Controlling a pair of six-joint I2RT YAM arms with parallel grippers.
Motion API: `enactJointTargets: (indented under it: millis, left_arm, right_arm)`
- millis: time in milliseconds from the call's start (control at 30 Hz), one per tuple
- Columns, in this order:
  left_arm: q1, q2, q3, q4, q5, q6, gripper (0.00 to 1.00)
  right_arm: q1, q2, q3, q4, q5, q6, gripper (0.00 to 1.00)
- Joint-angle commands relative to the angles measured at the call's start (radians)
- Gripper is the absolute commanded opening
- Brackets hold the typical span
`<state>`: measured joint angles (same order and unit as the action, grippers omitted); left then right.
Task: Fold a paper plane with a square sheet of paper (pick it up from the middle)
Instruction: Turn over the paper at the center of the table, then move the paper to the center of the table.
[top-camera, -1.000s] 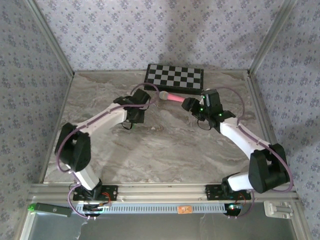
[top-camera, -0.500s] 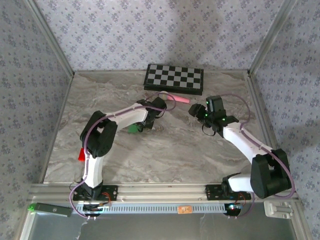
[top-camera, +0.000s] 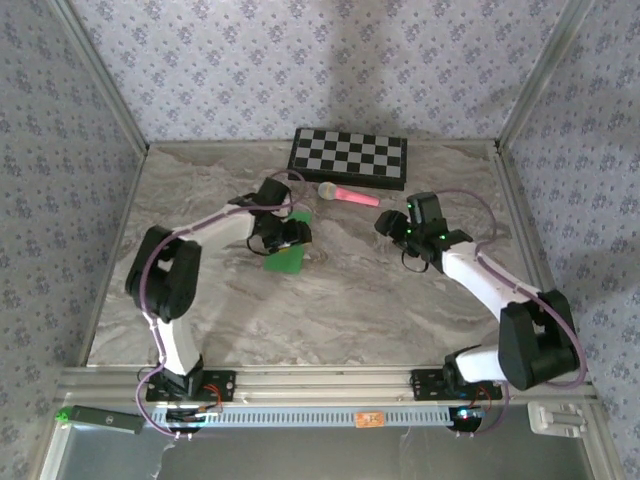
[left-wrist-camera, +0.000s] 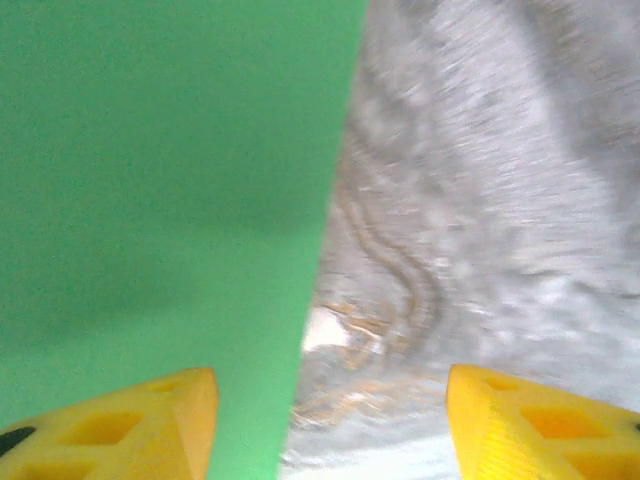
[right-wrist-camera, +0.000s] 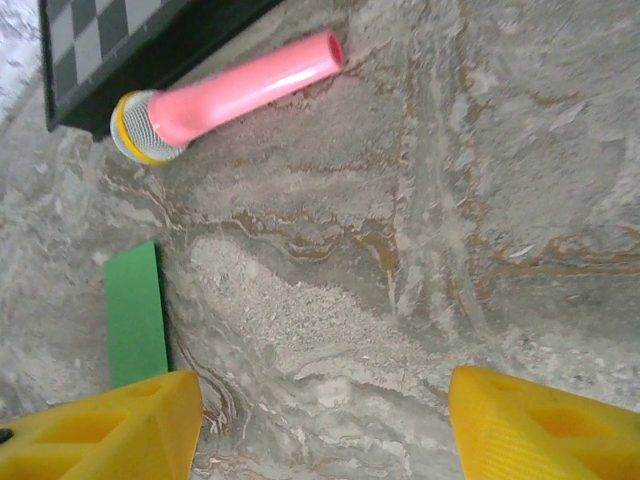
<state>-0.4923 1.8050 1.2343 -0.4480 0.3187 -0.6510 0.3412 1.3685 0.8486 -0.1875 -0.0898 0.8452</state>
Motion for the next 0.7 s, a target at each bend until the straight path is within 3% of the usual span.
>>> enactJointTargets:
  millis: [0, 233, 367, 533, 667]
  left_arm:
    - [0.068, -0.131, -0.056, 0.109, 0.143, -0.071, 0.66]
    - [0.248, -0.333, -0.236, 0.112, 0.048, -0.085, 0.8]
    - [0.354, -0.418, -0.345, 0.133, 0.058, -0.112, 0.88]
    - [0.423, -0.469, -0.401, 0.118, 0.071, -0.113, 1.0]
    - [0.44, -0.485, -0.417, 0.116, 0.069, -0.123, 1.0]
  right_arm:
    - [0.072, 0.079, 0.087, -0.044, 0.016, -0.03, 0.66]
    - [0.272, 0.342, 0.316, -0.054, -0.045, -0.077, 0.62]
    - [0.361, 0.513, 0.499, -0.075, -0.109, -0.089, 0.59]
    - [0.409, 0.654, 0.638, -0.087, -0.139, -0.076, 0.57]
    - [0.417, 0.74, 0.716, -0.117, -0.166, -0.072, 0.56]
